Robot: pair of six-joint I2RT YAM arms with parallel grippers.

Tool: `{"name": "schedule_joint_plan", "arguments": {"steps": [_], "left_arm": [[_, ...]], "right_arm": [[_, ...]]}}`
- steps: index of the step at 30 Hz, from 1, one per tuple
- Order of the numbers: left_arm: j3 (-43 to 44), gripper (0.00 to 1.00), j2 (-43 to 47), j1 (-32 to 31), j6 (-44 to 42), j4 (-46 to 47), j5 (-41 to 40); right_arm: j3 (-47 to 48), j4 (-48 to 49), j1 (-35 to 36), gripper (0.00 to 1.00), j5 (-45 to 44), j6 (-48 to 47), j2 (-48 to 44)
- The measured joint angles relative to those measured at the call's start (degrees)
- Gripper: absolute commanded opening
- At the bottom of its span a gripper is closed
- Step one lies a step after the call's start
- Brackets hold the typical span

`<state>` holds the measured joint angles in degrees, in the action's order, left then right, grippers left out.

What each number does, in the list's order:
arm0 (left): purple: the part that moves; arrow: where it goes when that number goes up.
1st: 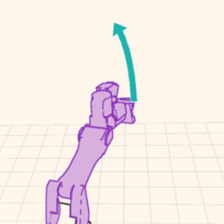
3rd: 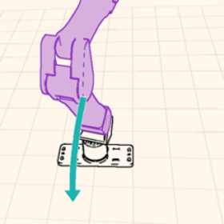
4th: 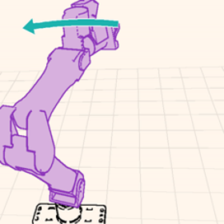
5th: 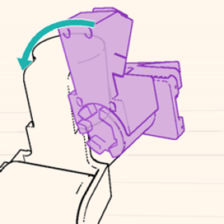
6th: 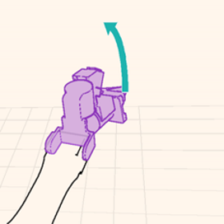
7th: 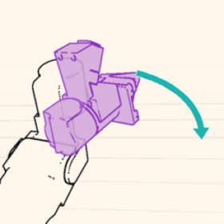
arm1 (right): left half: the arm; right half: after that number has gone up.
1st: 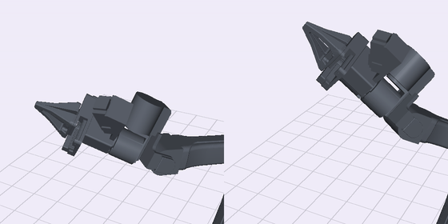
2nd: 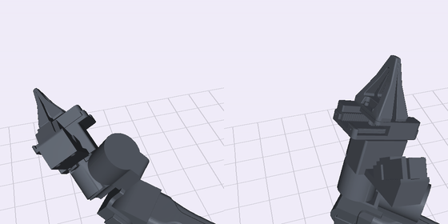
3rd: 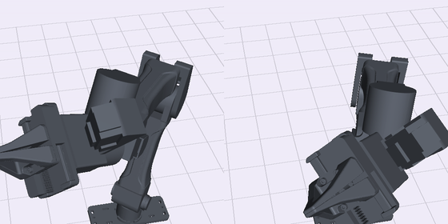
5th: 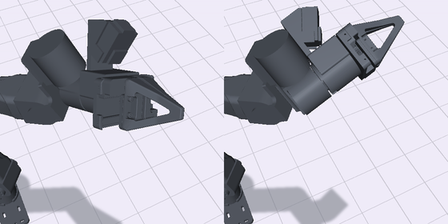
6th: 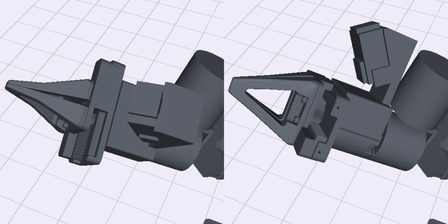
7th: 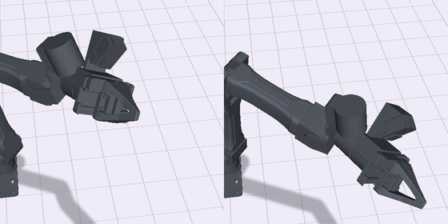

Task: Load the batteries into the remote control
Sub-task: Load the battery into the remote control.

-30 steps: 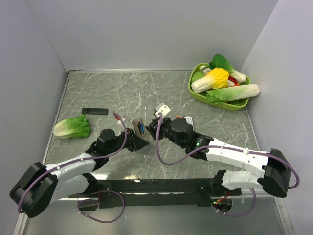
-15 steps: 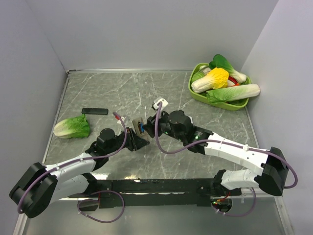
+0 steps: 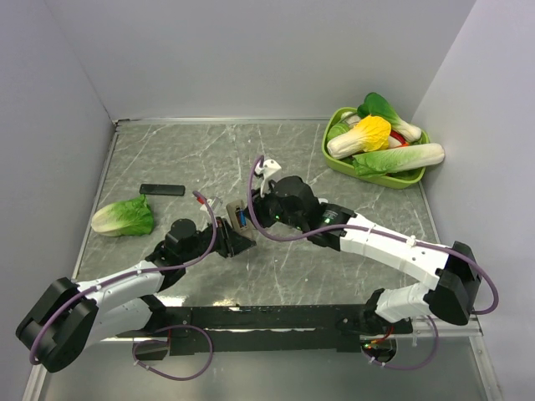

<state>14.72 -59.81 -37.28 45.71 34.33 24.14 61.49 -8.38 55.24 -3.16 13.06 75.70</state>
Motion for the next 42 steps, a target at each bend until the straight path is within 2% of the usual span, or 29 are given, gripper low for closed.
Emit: {"name": "schedule_joint_plan", "arguments": {"steps": [7, 42], "left_arm": [[0.11, 0.02, -0.02, 0.00, 0.00, 0.00, 0.02], [0.59, 0.02, -0.81, 0.00, 0.02, 0.09, 0.66]], "right_arm": [[1.99, -2.34, -0.02, 0.34, 0.87, 0.83, 0.85], [5.51, -3.93, -0.02, 0.29, 1.75, 0.81, 5.77]]}}
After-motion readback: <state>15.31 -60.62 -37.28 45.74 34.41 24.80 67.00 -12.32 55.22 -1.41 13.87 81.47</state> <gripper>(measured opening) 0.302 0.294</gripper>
